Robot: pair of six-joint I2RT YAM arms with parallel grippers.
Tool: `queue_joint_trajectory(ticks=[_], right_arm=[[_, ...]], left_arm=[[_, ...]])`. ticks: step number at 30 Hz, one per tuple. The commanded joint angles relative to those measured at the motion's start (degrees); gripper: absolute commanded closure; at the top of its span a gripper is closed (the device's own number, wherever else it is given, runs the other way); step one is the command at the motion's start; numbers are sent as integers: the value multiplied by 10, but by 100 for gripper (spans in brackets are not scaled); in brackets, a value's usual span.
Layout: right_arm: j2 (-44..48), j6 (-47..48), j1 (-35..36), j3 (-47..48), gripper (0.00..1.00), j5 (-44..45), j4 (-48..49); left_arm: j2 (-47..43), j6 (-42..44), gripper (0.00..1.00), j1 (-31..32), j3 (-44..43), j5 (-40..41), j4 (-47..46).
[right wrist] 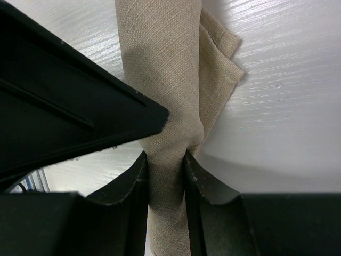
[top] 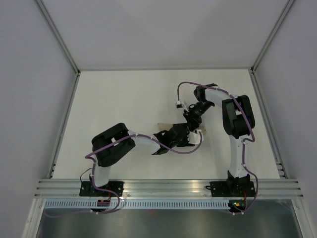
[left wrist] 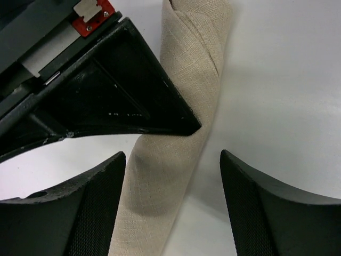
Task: Fold the napkin, place the utensils inside, and roll it up
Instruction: Roll the napkin with the utensil
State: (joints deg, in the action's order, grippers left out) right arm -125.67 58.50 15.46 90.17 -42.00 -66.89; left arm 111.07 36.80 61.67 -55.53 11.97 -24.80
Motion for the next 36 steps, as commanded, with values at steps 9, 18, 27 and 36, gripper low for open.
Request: queue_joint_trajectory(ticks=[9,18,27,36], right_arm=[[-63,25,2,-9,80,65,23],[-50,0,1,-5,55,70,47],[30,-123,-5,-49,37,93,196],[110,-321,-56,-90,32,142,388]], left_arm=[[21,38,51,-31,-62,-63,120],[35,-12,70,-66,-150,-153,244],[45,-54,74,-67,-164,-187,302],[67,-105,73,-67,-205,-214,343]])
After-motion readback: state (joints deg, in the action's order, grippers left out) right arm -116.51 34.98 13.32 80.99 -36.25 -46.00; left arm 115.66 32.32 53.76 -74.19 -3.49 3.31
